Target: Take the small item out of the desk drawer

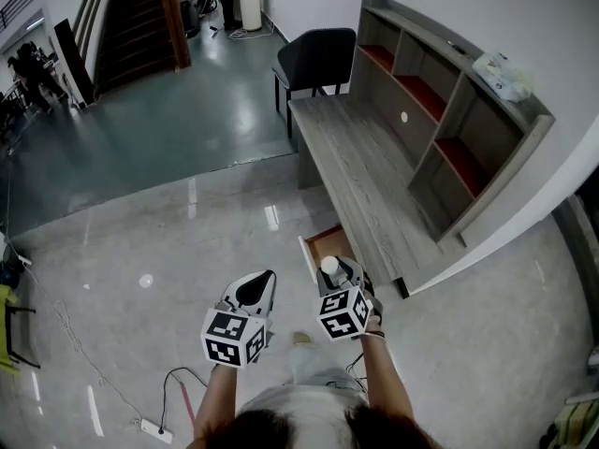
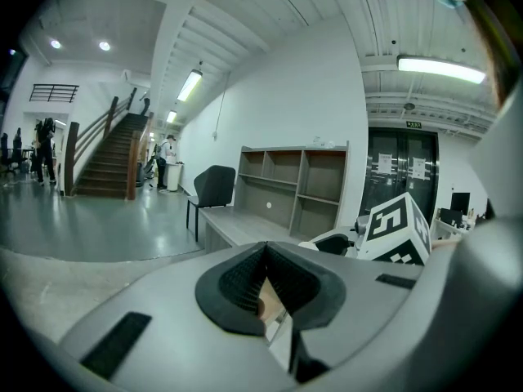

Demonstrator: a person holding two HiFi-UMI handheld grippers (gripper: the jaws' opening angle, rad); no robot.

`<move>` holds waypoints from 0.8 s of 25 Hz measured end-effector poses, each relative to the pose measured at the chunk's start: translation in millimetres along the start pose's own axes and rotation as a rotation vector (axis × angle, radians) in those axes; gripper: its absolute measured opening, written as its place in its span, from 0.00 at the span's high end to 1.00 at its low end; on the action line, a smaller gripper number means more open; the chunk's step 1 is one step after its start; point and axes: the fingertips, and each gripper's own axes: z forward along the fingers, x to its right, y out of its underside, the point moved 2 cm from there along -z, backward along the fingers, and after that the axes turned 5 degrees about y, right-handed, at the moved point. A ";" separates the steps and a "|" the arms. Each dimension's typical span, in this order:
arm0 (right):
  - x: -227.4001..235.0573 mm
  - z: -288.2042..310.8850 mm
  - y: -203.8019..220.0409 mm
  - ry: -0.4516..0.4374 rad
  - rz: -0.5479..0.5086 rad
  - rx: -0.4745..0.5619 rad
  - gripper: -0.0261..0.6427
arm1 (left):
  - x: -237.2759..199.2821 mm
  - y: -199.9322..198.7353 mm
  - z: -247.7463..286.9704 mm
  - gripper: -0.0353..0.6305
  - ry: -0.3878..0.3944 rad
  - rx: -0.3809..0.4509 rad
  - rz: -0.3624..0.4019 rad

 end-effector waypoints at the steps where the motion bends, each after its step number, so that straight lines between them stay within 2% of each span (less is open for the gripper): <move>1: -0.9 -6.3 -0.7 0.005 0.003 0.007 0.68 | 2.6 0.4 -5.5 0.92 -0.002 0.002 0.003; 20: -30.3 -139.2 -5.9 0.033 0.077 0.167 0.68 | 74.0 22.3 -102.2 0.92 -0.025 0.047 0.013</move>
